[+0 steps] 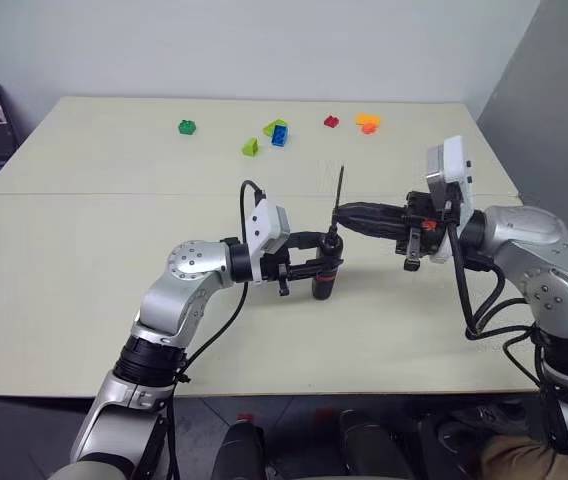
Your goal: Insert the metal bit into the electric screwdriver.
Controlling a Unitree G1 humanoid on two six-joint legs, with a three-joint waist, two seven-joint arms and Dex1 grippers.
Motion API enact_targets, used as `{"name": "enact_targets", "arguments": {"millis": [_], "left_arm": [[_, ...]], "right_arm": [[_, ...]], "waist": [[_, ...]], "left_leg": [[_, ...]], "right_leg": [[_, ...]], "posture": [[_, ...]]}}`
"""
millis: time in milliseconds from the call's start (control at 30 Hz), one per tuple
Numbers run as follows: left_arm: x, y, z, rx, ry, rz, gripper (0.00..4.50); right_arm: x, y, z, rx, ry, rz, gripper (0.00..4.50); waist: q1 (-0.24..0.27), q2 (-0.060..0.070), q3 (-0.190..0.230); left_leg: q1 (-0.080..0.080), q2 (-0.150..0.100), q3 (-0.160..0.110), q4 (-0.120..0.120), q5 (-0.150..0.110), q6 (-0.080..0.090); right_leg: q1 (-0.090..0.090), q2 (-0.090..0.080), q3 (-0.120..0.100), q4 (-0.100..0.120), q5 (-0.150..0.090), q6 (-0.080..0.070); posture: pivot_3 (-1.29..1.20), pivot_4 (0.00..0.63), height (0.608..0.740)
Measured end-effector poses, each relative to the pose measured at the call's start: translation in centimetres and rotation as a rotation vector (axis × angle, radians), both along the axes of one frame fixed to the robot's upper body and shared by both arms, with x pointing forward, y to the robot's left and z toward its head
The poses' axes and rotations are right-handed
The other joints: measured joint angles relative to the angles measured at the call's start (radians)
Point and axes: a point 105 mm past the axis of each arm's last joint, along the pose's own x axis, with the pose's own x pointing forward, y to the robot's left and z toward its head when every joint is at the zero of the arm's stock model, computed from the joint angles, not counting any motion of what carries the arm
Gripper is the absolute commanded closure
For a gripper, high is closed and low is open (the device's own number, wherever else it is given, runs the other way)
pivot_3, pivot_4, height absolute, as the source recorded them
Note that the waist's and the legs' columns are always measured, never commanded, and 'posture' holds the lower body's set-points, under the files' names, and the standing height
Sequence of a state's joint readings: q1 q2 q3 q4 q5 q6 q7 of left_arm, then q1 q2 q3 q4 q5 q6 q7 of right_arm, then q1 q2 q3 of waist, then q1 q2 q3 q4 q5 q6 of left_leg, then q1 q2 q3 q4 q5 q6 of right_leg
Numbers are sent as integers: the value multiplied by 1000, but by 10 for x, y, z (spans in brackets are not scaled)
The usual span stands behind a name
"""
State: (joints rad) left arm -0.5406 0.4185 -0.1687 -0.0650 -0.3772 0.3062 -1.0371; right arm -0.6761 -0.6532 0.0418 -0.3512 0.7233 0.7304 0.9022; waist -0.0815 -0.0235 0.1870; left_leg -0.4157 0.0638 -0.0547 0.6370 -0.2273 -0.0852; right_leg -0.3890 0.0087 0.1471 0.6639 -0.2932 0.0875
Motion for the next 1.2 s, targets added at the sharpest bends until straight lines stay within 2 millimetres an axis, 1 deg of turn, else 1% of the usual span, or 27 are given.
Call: {"name": "enact_targets", "arguments": {"millis": [233, 400, 667, 1200], "left_arm": [[0, 0, 0, 3, -1, -3, 2857], [0, 0, 0, 3, -1, -4, 2857], [0, 0, 0, 5, 4, -1, 2857], [1, 1, 0, 8, 5, 5, 2857]], "right_arm": [[7, -1, 4, -46, 29, 92, 4500], [9, -3, 5, -70, 25, 126, 4500], [8, -1, 1, -45, 27, 111, 4500], [11, 1, 3, -21, 61, 62, 4500]], "waist": [[0, 0, 0], [0, 0, 0], [0, 0, 0], [0, 0, 0]], "left_leg": [[0, 0, 0, 0, 0, 0], [0, 0, 0, 0, 0, 0], [0, 0, 0, 0, 0, 0], [0, 0, 0, 0, 0, 0]], "right_leg": [[0, 0, 0, 0, 0, -1], [0, 0, 0, 0, 0, 0], [0, 0, 0, 0, 0, 0], [1, 0, 0, 1, 0, 0]], "posture": [[0, 150, 740], [0, 150, 740], [0, 150, 740], [0, 150, 740]]}}
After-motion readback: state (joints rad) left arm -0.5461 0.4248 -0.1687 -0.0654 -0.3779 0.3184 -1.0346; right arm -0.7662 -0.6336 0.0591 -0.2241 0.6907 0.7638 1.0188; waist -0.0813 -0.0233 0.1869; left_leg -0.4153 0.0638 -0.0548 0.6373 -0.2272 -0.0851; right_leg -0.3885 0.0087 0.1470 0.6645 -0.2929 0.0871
